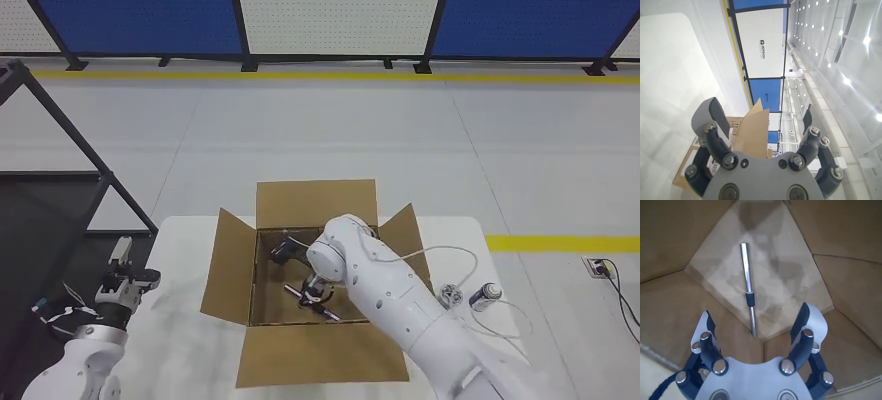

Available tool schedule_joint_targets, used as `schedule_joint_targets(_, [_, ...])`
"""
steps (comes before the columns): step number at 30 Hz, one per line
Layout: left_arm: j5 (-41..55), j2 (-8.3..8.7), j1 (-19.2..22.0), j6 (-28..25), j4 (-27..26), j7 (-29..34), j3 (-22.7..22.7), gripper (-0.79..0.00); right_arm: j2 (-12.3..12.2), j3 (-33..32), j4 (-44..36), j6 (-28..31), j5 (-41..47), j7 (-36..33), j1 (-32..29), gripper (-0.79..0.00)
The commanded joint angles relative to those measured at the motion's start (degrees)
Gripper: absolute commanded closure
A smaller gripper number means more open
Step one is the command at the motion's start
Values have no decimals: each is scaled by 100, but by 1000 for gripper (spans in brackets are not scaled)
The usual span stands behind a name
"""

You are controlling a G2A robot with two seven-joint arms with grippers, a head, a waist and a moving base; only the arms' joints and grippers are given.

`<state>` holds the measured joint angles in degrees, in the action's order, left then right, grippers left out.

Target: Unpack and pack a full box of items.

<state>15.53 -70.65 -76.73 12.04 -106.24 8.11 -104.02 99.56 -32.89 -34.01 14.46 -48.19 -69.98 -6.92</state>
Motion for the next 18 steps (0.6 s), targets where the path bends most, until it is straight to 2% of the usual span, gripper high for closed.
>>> schedule_joint_targets(1, [14,-1,-46,-45,11,3,-2,-785,26,36,131,81,-35,110,-42,-785])
schedule_joint_targets(12, [25,1,-178,-176,-58,125,35,-785,245,207,881,524,-199,761,-49,-785])
schedule_joint_targets(14, [25,1,-178,-176,-58,125,35,-785,296,257,970,536,-261,758,-35,-767])
schedule_joint_targets(16, [25,1,-178,-176,-58,125,35,-785,352,297,1036,532,-304,767,-20,-711])
schedule_joint_targets(18, [25,1,-178,-176,-58,125,35,-785,407,340,1115,529,-356,749,0,-711])
